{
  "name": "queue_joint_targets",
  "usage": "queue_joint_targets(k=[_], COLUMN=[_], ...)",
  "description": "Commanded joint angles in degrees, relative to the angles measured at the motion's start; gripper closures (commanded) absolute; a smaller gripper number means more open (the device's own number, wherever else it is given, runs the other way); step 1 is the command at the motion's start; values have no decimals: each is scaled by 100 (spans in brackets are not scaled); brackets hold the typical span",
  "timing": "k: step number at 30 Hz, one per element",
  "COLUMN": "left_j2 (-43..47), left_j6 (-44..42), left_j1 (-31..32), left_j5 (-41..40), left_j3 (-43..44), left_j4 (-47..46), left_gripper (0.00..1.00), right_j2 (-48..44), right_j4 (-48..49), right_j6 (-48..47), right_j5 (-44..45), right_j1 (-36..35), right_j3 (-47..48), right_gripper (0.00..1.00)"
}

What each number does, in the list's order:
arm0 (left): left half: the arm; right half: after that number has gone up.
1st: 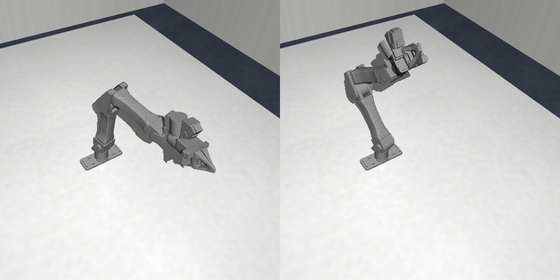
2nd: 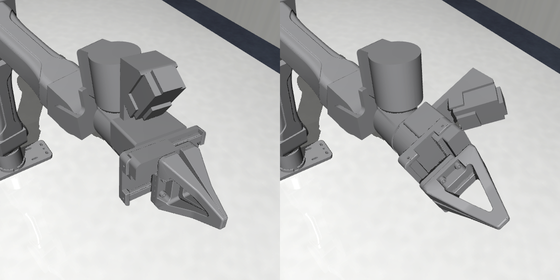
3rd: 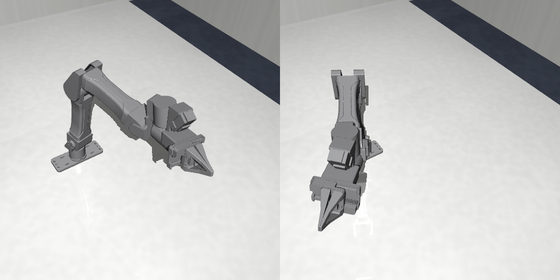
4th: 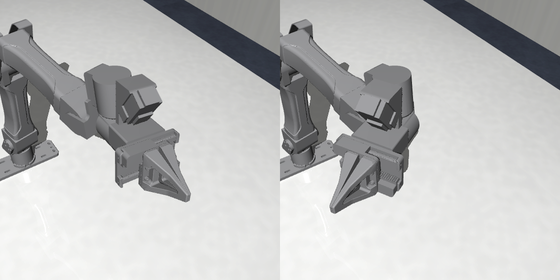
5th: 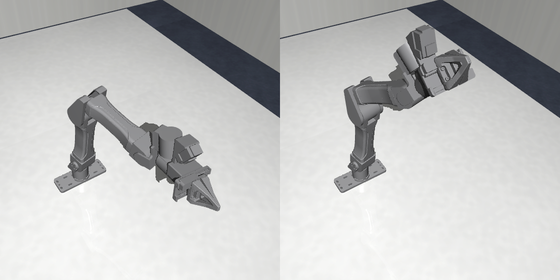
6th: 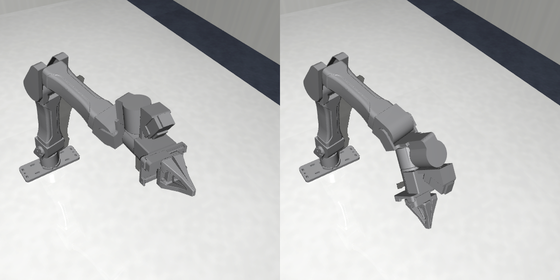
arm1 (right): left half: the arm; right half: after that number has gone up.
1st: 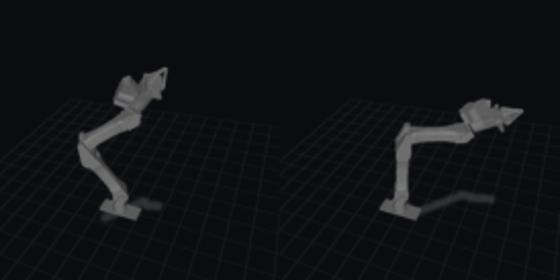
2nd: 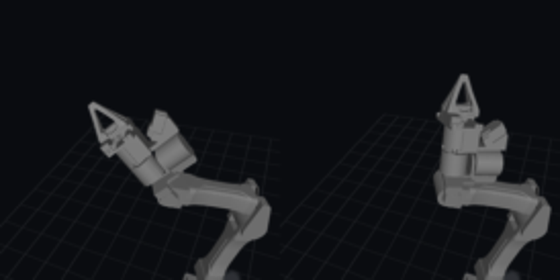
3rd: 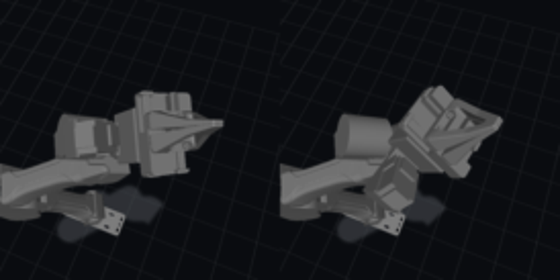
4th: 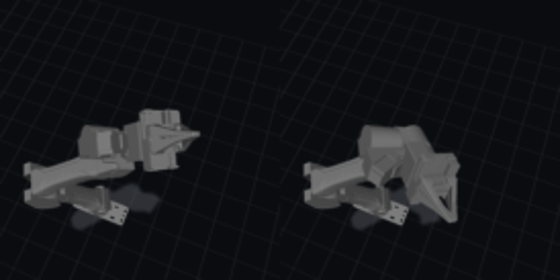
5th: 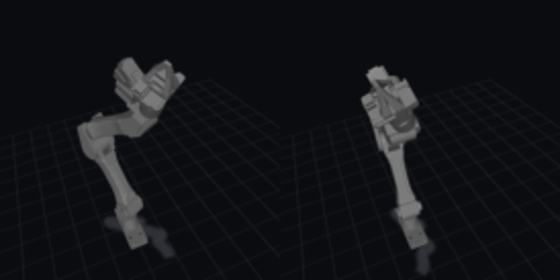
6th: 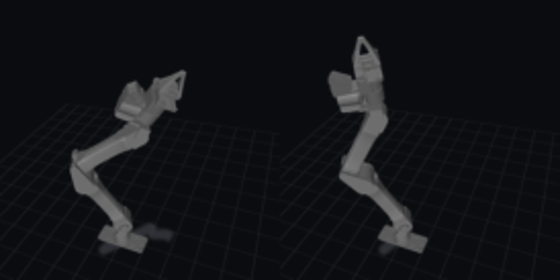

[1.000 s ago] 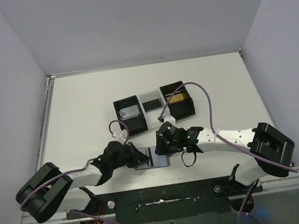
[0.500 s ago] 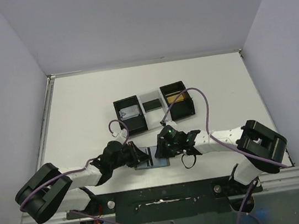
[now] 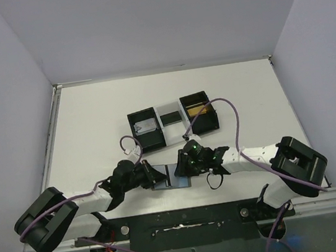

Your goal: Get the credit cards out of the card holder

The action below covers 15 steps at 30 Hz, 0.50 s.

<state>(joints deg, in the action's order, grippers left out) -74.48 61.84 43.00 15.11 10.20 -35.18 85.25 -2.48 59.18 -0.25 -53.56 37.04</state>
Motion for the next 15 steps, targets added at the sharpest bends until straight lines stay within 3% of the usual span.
queue_joint_targets(k=[1, 3, 6, 8, 11, 15], left_j2=[573, 814, 1264, 1591, 2042, 2466], left_j6=[-164, -172, -190, -274, -371, -502], left_j1=[-136, -250, -301, -320, -387, -479], left_j5=[-77, -19, -6, -68, -185, -249], left_j3=[-209, -237, -219, -184, -135, 11], left_j4=[-89, 100, 546, 979, 1407, 1955], left_gripper=[100, 100, 100, 100, 100, 100], right_j2=[-463, -551, -669, -844, -1279, -1898], right_j4=[26, -255, -1628, -1919, -1155, -113], right_j6=[-397, -481, -249, -260, -473, -452], right_j5=[-28, 250, 1746, 2096, 1848, 1656], right_j1=[156, 166, -93, -182, -158, -158], right_j3=[-27, 127, 628, 704, 321, -363], right_gripper=[67, 66, 62, 59, 55, 39])
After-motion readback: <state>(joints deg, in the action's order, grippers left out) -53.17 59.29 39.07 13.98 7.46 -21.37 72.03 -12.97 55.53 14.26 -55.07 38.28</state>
